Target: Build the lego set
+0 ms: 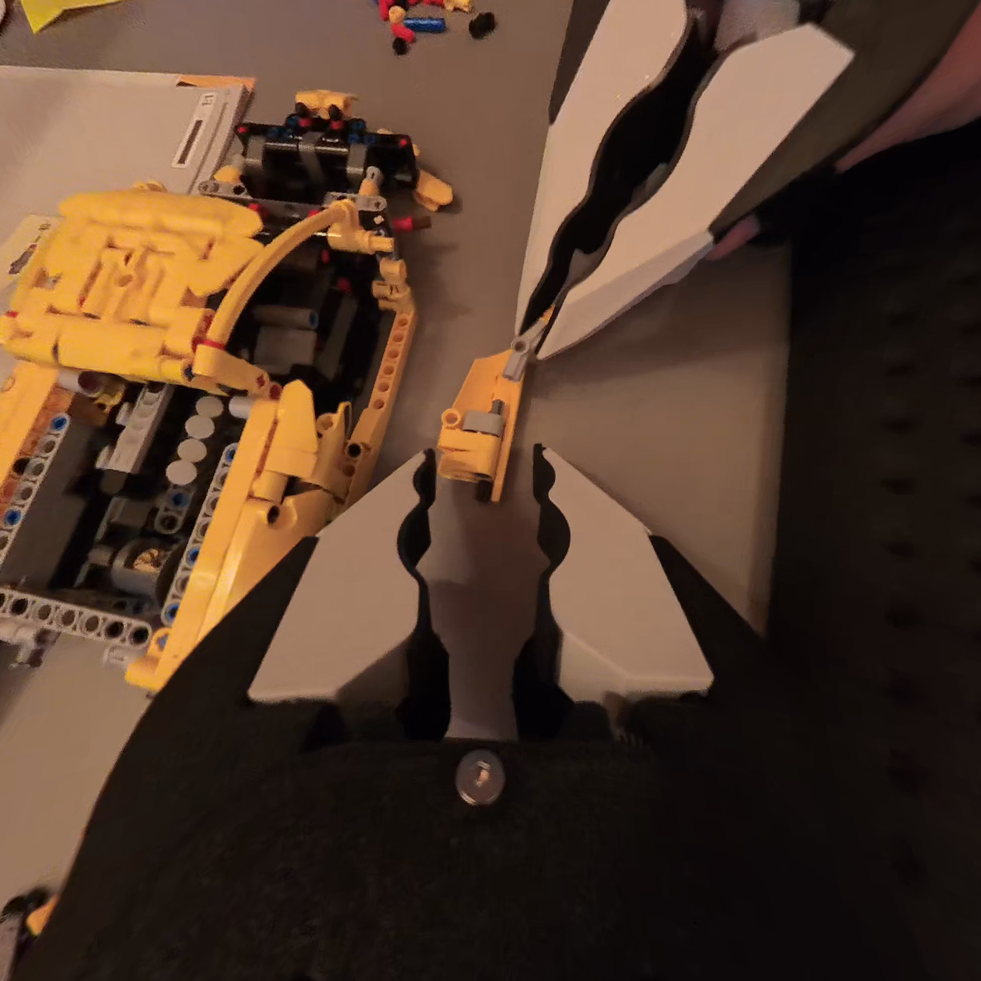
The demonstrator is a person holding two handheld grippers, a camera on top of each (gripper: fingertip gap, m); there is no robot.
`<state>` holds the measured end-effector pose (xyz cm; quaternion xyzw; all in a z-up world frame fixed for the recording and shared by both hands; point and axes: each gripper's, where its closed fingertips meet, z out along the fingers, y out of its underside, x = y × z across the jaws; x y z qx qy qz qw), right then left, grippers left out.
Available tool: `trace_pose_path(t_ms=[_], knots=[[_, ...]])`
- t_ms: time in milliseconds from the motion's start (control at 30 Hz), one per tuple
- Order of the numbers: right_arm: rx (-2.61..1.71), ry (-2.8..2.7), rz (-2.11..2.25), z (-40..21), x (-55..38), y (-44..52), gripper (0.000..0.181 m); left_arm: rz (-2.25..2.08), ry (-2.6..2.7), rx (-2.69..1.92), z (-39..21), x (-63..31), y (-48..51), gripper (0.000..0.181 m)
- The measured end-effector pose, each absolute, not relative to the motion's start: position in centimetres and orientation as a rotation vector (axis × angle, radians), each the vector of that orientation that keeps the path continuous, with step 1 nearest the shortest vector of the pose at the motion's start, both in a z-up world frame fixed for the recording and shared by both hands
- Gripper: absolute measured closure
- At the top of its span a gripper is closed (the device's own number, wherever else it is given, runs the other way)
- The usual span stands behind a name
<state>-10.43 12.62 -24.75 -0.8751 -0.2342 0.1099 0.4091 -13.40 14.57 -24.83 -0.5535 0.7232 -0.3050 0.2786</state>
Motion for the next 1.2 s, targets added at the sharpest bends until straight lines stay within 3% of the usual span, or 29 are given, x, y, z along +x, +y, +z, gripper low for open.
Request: trace_pose_path(t_ms=[567,833,967,1100,1200], knots=[[-2.252,-0.881,0.212,-25.4,-10.4,13.2,0.175,-0.857,1.955,-1.514,-25.9,-12.4,14.5,0.154],[-2.287,-0.867,0.517,-25.9,-10.6,13.3,0.176,-0.882,1.924,-1.520,-25.9,-12.4,14.6,0.154],[-2.285,-0.917,0.429,-25.8,-10.4,13.6,0.176,-0.876,1.915,-1.525,-25.9,-12.4,14.7,0.154],[-2.248,-0.817,0.454,-25.0,-10.0,13.5,0.164,-0.879,1.913,-1.529,-25.9,-12.4,14.7,0.154],[-2.202,-0.842,0.423,-24.6,-9.9,13.5,0.167,-0.888,1.913,-1.534,-25.9,-12.4,14.7,0.154]])
